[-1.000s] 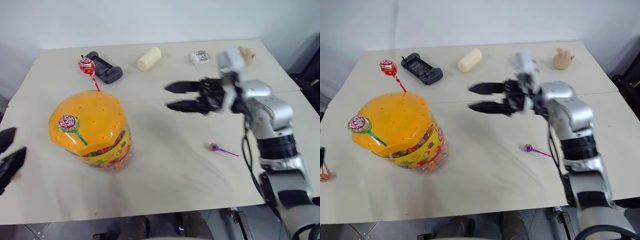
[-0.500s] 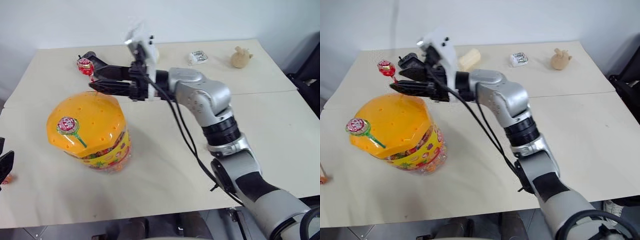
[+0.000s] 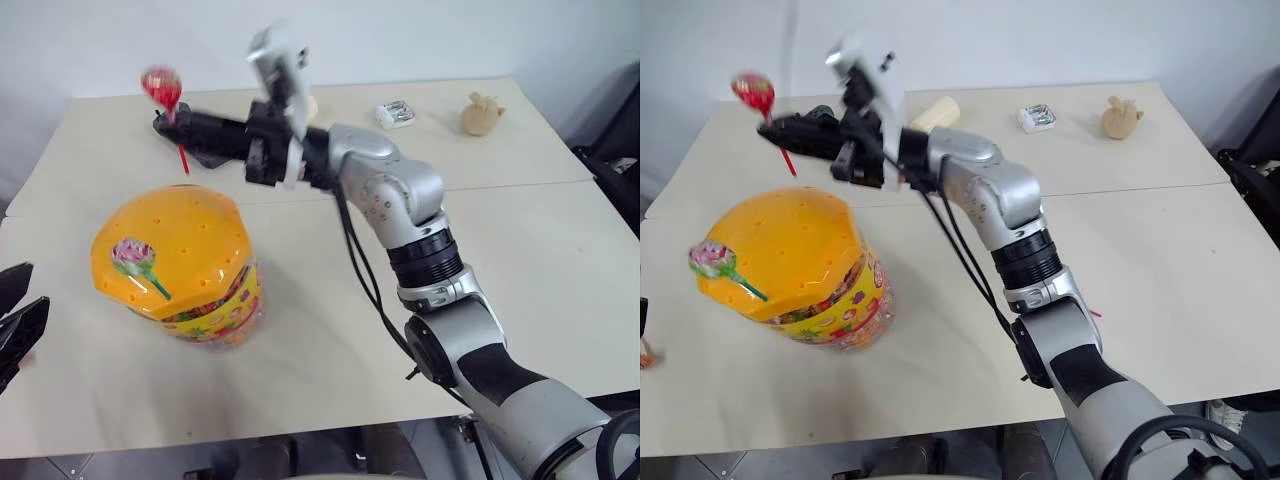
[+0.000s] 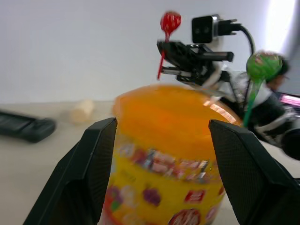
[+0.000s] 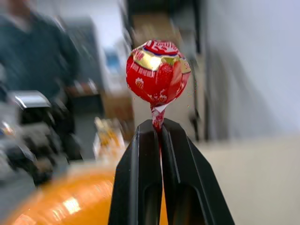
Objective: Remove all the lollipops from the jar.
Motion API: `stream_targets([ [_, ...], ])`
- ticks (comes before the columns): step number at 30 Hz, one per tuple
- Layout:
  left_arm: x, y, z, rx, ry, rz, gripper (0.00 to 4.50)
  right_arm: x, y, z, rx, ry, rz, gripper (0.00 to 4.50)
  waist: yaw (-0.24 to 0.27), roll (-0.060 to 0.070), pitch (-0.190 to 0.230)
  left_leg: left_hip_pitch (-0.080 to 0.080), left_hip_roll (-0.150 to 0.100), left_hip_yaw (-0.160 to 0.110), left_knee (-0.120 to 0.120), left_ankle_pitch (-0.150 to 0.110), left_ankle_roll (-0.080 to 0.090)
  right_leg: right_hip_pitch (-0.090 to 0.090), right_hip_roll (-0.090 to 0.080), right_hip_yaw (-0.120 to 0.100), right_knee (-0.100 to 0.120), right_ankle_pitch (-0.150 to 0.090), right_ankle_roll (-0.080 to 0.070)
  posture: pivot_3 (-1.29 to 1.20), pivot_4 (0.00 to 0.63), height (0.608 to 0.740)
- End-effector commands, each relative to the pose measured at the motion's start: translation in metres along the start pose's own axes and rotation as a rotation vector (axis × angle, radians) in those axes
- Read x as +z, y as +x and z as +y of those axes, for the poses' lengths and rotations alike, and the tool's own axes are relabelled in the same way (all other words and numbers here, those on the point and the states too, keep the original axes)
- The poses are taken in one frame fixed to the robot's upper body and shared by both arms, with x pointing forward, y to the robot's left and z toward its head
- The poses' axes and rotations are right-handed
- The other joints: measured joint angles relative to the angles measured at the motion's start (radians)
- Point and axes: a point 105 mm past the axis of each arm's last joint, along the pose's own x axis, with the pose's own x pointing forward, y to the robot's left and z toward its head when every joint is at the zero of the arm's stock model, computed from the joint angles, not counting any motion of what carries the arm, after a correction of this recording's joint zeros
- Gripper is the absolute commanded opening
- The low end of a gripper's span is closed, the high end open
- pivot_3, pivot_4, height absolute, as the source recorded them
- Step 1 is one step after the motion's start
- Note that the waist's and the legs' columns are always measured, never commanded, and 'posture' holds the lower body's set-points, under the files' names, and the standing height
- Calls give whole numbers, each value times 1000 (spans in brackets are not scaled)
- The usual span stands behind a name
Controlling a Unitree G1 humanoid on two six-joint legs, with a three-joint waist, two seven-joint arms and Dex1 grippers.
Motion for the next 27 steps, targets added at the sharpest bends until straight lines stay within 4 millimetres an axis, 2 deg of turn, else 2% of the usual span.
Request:
stream_targets([
  [1,5,19,-18,-149,-8,31,3311,36,-48,-12,-49,-120,-68,23,7,0,0,0,0,0,1,0,0,1,0,0,0,0,0,0,150,740],
  [2,5,22,-21,-183,-14,51,3311,36,-65,-17,-84,-140,-13,23,10,-1,0,0,0,-1,1,0,1,1,0,-1,-1,0,0,0,150,740],
  [6,6,23,-29,-283,-41,160,3311,7,-162,-28,-223,-191,462,23,17,-1,-1,-1,-2,-1,1,-2,3,2,-2,-1,-5,0,0,0,150,740],
  [7,7,21,-29,-295,-58,186,3311,-1,-191,-26,-263,-176,584,23,15,1,0,-1,-2,0,0,-2,5,2,-1,0,-5,0,0,0,150,740],
  [9,9,18,-30,-309,-105,216,3311,-13,-235,-19,-313,-150,773,23,9,2,1,-1,-2,2,-2,-3,5,0,-1,1,-6,0,0,0,150,740],
  [11,6,9,-29,-319,-147,273,3311,-32,-286,-3,-391,-113,921,23,0,2,1,-1,0,6,-7,-3,5,-3,0,3,-7,0,1,0,150,740],
  [12,5,7,-28,-320,-153,289,3311,-41,-304,5,-405,-109,992,23,-1,3,1,-1,1,8,-8,-3,5,-3,0,3,-7,0,0,0,150,740],
  [14,2,5,-28,-327,-161,301,3311,-54,-326,20,-387,-114,1073,23,-3,4,2,1,3,10,-12,-3,5,-4,2,3,-8,0,0,0,150,740],
  [18,-5,6,-29,-357,-140,310,3311,-70,-376,38,-445,-119,1181,23,0,6,3,2,4,16,-7,-3,3,-5,1,3,-7,0,0,0,150,740],
  [20,-7,6,-31,-367,-127,308,3311,-73,-385,46,-406,-129,1220,23,9,7,4,3,4,16,-1,-3,3,0,0,2,-7,1,2,0,150,740],
  [23,-9,8,-32,-367,-108,300,3311,-72,-392,48,-478,-74,1146,685,25,5,3,4,4,14,3,-2,3,4,0,0,-7,3,3,0,150,740],
  [27,-10,11,-34,-356,-81,267,3311,-72,-394,56,-452,-51,1089,1956,34,5,3,4,4,14,4,-1,3,4,0,1,-8,6,2,0,150,740],
])
